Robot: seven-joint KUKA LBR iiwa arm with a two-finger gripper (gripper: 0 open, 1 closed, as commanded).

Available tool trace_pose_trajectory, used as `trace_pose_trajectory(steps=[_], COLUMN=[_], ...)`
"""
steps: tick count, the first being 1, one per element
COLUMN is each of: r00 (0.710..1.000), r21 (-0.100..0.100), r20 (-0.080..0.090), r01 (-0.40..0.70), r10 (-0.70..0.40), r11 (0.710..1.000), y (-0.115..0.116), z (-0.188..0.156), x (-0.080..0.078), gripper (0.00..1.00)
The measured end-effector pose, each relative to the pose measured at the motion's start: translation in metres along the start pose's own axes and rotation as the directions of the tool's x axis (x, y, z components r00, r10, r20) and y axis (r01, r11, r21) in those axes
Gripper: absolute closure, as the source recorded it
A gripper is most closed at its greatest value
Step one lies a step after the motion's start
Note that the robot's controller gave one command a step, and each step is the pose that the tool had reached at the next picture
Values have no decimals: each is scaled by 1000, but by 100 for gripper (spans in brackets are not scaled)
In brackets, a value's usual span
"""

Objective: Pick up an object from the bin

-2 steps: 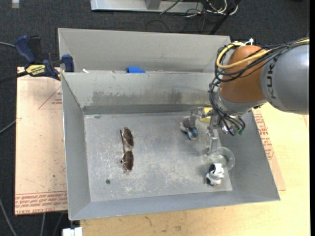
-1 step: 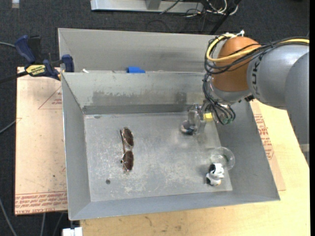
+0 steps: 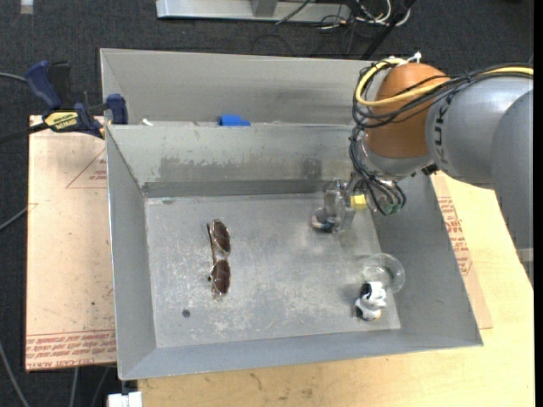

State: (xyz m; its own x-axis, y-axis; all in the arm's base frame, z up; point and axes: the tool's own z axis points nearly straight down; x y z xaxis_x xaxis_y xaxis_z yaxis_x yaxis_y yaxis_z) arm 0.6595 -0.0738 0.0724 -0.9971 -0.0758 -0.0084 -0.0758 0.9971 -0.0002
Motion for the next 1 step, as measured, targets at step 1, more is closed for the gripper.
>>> trace_pose_trajectory(steps=[1], r00=[1000], r21=[-2], r20=[-11], r01=[-2], r10=[2], r11=[1000], y=[9], z=[-43], x=[24], gripper=[100])
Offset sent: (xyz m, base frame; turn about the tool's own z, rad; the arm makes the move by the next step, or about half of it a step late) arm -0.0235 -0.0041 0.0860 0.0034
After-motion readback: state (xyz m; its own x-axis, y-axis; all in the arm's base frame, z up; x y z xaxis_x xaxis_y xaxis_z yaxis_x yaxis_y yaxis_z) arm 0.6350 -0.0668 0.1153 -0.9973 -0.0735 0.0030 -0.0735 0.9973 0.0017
